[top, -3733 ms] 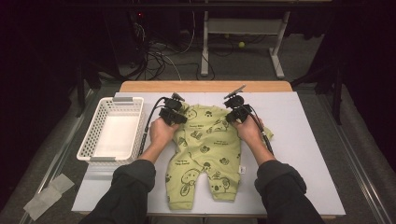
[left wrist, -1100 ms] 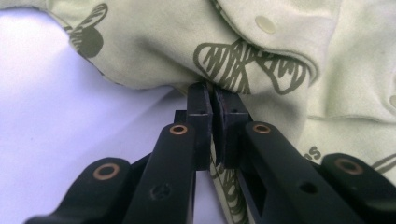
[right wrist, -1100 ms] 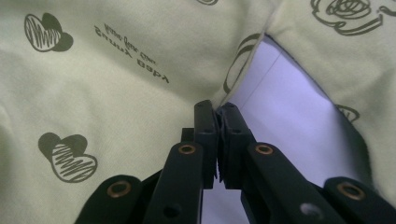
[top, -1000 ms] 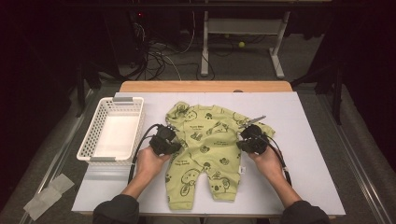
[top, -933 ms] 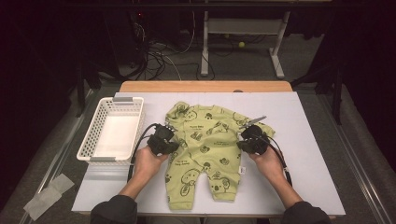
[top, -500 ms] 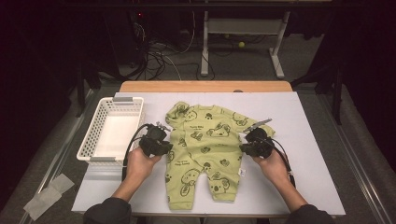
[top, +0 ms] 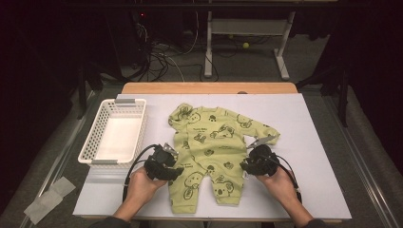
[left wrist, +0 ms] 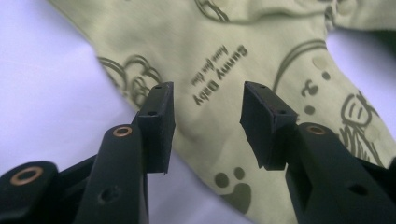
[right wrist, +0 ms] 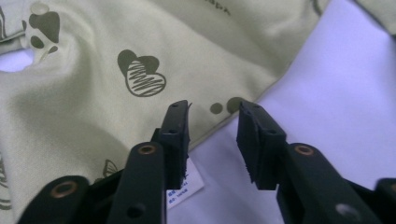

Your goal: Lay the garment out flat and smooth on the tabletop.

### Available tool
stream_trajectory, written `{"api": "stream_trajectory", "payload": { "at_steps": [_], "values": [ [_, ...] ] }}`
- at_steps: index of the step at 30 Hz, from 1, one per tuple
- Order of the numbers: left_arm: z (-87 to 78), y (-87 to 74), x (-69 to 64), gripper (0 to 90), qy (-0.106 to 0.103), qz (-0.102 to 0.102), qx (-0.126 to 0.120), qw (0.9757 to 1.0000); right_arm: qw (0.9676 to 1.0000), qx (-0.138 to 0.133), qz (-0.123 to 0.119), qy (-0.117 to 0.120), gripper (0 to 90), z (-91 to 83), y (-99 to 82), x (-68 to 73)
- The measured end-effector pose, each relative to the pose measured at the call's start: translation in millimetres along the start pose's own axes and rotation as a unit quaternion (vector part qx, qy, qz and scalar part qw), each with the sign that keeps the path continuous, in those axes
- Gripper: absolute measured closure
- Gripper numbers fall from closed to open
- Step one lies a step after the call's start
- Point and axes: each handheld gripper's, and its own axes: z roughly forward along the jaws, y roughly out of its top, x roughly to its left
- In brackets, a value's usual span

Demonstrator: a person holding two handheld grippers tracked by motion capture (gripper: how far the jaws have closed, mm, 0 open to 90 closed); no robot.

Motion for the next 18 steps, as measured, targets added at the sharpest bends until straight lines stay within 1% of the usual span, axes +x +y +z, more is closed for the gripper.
{"api": "stream_trajectory", "payload": {
  "at_steps": [2, 3, 4, 5, 6, 7, 9, 10, 11, 12, 13, 15, 16, 17, 18],
  "values": [
    [4.3, -1.3, 0.3, 51.6, 0.004, 0.005, 0.007, 1.0000, 1.0000, 0.002, -0.007, -0.004, 60.7, 1.2, -0.5, 2.9],
    [6.4, -1.9, 0.9, 51.9, 0.003, 0.005, 0.008, 0.9999, 0.9998, 0.002, -0.017, -0.006, 60.4, 1.9, -0.3, 5.6],
    [7.7, -2.8, 1.6, 52.9, 0.000, 0.006, 0.001, 1.0000, 0.9998, 0.005, -0.019, -0.007, 60.4, 2.4, 0.0, 7.2],
    [8.3, -3.0, 1.4, 53.6, 0.001, 0.004, -0.002, 1.0000, 0.9997, 0.010, -0.023, -0.006, 60.5, 3.9, 0.2, 8.8],
    [8.9, -3.3, -0.1, 55.9, 0.008, 0.007, -0.004, 0.9999, 0.9996, 0.013, -0.026, -0.008, 61.6, 5.2, 0.0, 10.7],
    [9.4, -3.9, -1.8, 58.6, 0.012, 0.013, -0.005, 0.9998, 0.9995, 0.013, -0.029, -0.007, 67.1, 5.1, 0.0, 12.1],
    [9.0, -4.7, -3.6, 66.4, 0.004, 0.016, -0.005, 0.9999, 0.9994, 0.014, -0.031, 0.001, 76.6, 4.4, -0.9, 14.3],
    [8.3, -4.8, -3.7, 71.9, -0.004, 0.015, -0.002, 0.9999, 0.9993, 0.012, -0.034, 0.003, 82.2, 4.0, -1.8, 15.2],
    [7.6, -5.0, -3.4, 76.3, -0.004, 0.014, 0.001, 0.9999, 0.9993, 0.011, -0.034, 0.009, 85.9, 3.3, -3.1, 15.9],
    [7.0, -5.1, -2.5, 80.0, -0.007, 0.011, 0.002, 0.9999, 0.9993, 0.011, -0.033, 0.010, 87.2, 2.7, -4.1, 16.2],
    [6.3, -5.6, -0.2, 81.9, -0.014, 0.005, 0.002, 0.9999, 0.9993, 0.012, -0.034, 0.011, 87.9, 2.3, -4.5, 15.8],
    [4.6, -7.4, 4.2, 83.2, -0.031, -0.007, 0.000, 0.9995, 0.9992, 0.015, -0.035, 0.012, 88.2, 0.6, -5.4, 14.7],
    [3.9, -8.5, 5.4, 83.5, -0.034, -0.009, 0.001, 0.9994, 0.9993, 0.017, -0.032, 0.011, 88.3, -0.6, -6.4, 14.6],
    [3.0, -10.1, 6.4, 83.6, -0.039, -0.009, 0.001, 0.9992, 0.9992, 0.017, -0.036, 0.011, 88.3, -1.8, -7.3, 14.0],
    [2.0, -11.3, 6.6, 83.6, -0.040, -0.009, 0.001, 0.9991, 0.9993, 0.019, -0.030, 0.011, 88.3, -3.5, -9.3, 14.7]
  ]
}}
